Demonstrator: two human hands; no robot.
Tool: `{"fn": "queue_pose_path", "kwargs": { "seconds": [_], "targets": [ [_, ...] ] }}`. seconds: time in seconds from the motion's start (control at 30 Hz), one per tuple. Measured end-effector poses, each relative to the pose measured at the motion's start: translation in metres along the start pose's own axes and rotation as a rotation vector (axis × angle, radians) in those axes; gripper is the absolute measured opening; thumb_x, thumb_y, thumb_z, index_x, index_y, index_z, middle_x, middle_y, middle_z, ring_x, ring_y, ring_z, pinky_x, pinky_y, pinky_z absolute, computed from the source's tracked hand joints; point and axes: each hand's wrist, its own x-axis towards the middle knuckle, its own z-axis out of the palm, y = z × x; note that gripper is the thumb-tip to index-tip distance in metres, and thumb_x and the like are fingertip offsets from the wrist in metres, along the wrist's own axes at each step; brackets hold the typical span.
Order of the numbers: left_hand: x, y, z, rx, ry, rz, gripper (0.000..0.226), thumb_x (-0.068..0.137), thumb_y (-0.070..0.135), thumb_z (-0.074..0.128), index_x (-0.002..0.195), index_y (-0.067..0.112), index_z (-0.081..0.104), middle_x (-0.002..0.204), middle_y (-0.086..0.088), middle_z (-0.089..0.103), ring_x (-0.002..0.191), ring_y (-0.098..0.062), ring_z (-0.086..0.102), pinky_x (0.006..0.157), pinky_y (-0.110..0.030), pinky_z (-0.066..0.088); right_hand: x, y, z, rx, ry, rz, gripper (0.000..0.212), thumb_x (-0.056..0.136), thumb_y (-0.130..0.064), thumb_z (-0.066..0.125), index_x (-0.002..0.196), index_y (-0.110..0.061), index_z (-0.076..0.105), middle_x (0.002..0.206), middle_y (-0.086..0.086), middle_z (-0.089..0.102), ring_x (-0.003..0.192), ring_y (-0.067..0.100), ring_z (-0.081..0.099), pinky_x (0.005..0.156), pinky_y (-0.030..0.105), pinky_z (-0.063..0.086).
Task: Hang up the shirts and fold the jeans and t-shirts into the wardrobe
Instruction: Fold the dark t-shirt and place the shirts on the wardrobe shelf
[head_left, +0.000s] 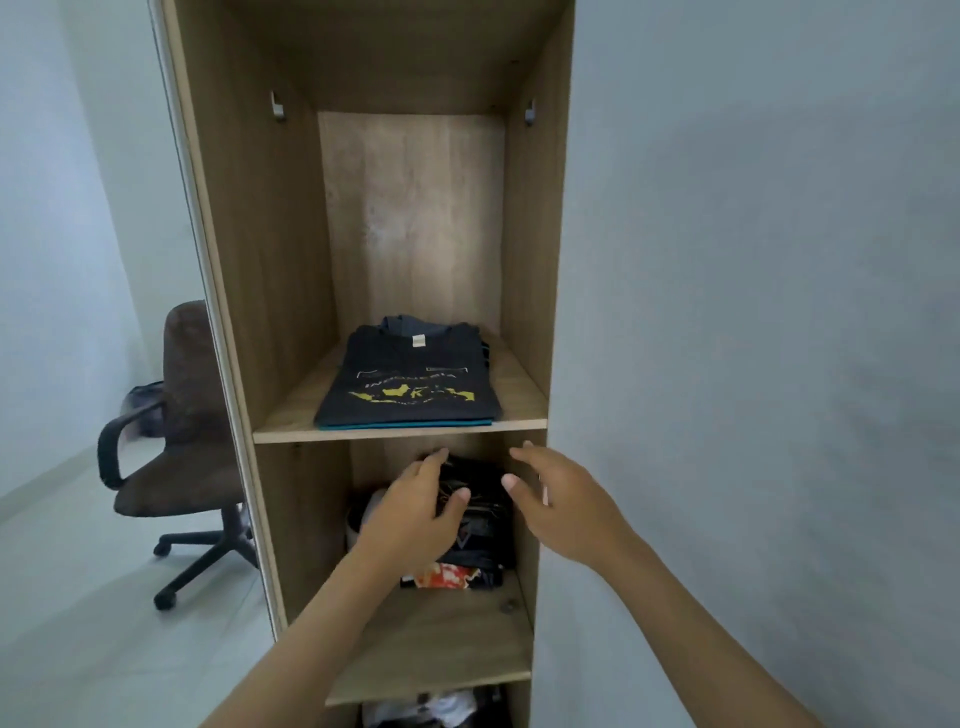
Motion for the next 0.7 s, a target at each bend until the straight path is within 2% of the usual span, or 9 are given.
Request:
{"fn": "queue_pose_path", "kwargs": {
  "seconds": [0.07,0.13,0.27,0.33,0.4,0.5,0.57,0.7],
  "targets": [
    [-0.029,0.036,0.015,-0.054,0.024,0.098,0.059,0.095,0.040,0.048,0.147,0.022,0.026,0.147,0.005,0.037,0.134,-0.012,0.036,0.108,-0.024,0.031,-0.041,-0.004,-0.029,0.055,0.092,-0.010,0.046,0.095,-0.041,0.048,0.138,-0.024,0.046,0.142,-0.008,0.046,0.130,0.007,0.041,0.101,0.017,0.031],
    [-0.055,0.075,0.025,-0.117,0.061,0.192,0.054,0.095,0.037,0.050,0.144,0.025,0.031,0.139,0.015,0.039,0.129,-0.004,0.038,0.104,-0.015,0.024,-0.080,-0.008,-0.061,0.097,0.200,-0.039,0.042,0.094,-0.038,0.054,0.133,-0.026,0.050,0.133,-0.014,0.052,0.119,-0.003,0.044,0.095,0.013,0.033],
    [-0.087,0.149,0.043,-0.300,0.099,0.439,0.047,0.092,0.035,0.054,0.136,0.024,0.042,0.132,0.009,0.049,0.123,-0.004,0.045,0.103,-0.026,0.041,-0.145,-0.018,-0.124,0.144,0.468,-0.137,0.033,0.089,-0.036,0.058,0.122,-0.028,0.058,0.113,-0.029,0.053,0.108,-0.006,0.051,0.092,0.007,0.040],
    [-0.094,0.184,0.049,-0.367,0.125,0.562,0.046,0.089,0.030,0.057,0.132,0.019,0.046,0.127,0.006,0.051,0.120,-0.007,0.047,0.100,-0.030,0.042,-0.169,-0.024,-0.153,0.197,0.611,-0.212,0.029,0.088,-0.037,0.056,0.115,-0.027,0.060,0.109,-0.021,0.060,0.102,0.001,0.059,0.087,0.010,0.047],
    [-0.102,0.217,0.054,-0.433,0.133,0.664,0.048,0.086,0.023,0.061,0.132,0.015,0.047,0.130,0.001,0.048,0.125,-0.013,0.045,0.102,-0.031,0.041,-0.187,-0.026,-0.178,0.228,0.745,-0.326,0.022,0.088,-0.027,0.055,0.107,-0.018,0.063,0.100,-0.005,0.066,0.089,0.007,0.064,0.074,0.017,0.054],
    [-0.111,0.250,0.062,-0.547,0.138,0.737,0.055,0.082,0.026,0.066,0.132,0.015,0.046,0.141,-0.001,0.035,0.136,-0.015,0.034,0.107,-0.025,0.036,-0.204,-0.016,-0.206,0.129,0.911,-0.421,0.016,0.088,-0.011,0.055,0.099,-0.006,0.065,0.090,0.004,0.066,0.080,0.010,0.063,0.064,0.021,0.053],
    [-0.116,0.263,0.070,-0.601,0.166,0.721,0.059,0.079,0.034,0.068,0.131,0.017,0.046,0.144,0.000,0.029,0.138,-0.015,0.029,0.107,-0.019,0.033,-0.207,-0.003,-0.221,0.179,0.907,-0.340,0.018,0.088,-0.008,0.057,0.104,-0.012,0.062,0.098,-0.001,0.064,0.085,0.008,0.062,0.068,0.018,0.052],
    [-0.123,0.273,0.086,-0.678,0.239,0.724,0.050,0.074,0.036,0.071,0.117,0.019,0.052,0.144,-0.003,0.028,0.139,-0.016,0.026,0.107,-0.011,0.024,-0.203,0.014,-0.236,0.380,0.717,-0.173,0.027,0.088,-0.004,0.062,0.110,-0.020,0.062,0.107,-0.009,0.066,0.094,0.011,0.065,0.077,0.020,0.054]
  ]
}}
